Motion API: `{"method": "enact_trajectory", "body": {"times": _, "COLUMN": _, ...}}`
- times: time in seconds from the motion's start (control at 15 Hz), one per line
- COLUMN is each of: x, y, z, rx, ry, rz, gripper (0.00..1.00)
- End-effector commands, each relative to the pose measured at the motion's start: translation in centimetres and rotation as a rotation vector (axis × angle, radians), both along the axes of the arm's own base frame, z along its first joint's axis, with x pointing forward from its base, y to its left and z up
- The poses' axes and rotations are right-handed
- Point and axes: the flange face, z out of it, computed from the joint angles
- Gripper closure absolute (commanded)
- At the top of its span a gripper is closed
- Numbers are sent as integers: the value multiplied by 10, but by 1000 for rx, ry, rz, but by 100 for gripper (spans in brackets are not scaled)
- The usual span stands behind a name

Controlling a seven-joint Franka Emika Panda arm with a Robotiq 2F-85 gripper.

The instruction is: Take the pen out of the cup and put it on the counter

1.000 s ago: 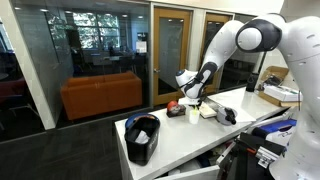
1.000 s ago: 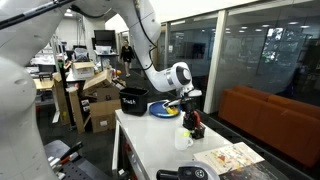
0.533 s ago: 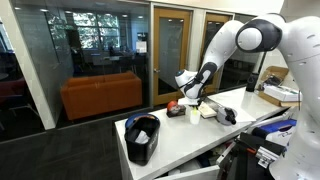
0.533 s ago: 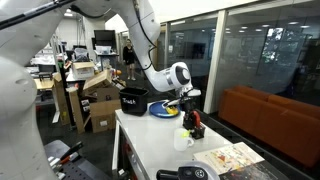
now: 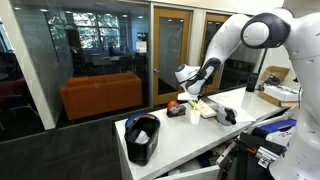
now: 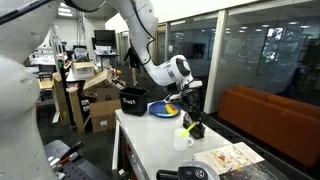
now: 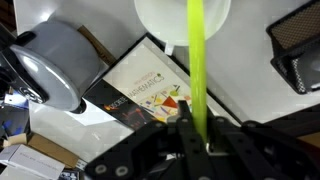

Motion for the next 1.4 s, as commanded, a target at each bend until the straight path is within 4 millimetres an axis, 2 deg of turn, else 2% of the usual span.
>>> {"method": "enact_trajectory", "body": {"times": 0.0, "x": -8, "y": 6, "z": 29, "rx": -37, "ry": -32, "rz": 12, "gripper": 97}}
{"method": "enact_trajectory", "body": {"times": 0.33, "x": -15, "y": 12, "z": 63, "rx": -86, "ry": -67, "rz": 38, "gripper": 97}}
{"method": "enact_trajectory", "body": {"times": 0.53, "x": -18, "y": 23, "z": 87, "rx": -68, "ry": -79, "rz": 107, "gripper": 97}}
{"method": "enact_trajectory", "body": {"times": 0.8, "x": -15, "y": 58, "z": 123, "rx": -15, "ry": -99, "rz": 252, "gripper": 97}}
{"method": "enact_trajectory", "body": {"times": 1.0, "x": -12, "y": 90, "z": 142, "rx": 35, "ry": -94, "rz": 390, "gripper": 97}}
{"method": "enact_trajectory", "body": {"times": 1.33, "x": -6, "y": 128, "z": 149, "rx": 141, "ry": -12, "rz": 640, "gripper": 97}}
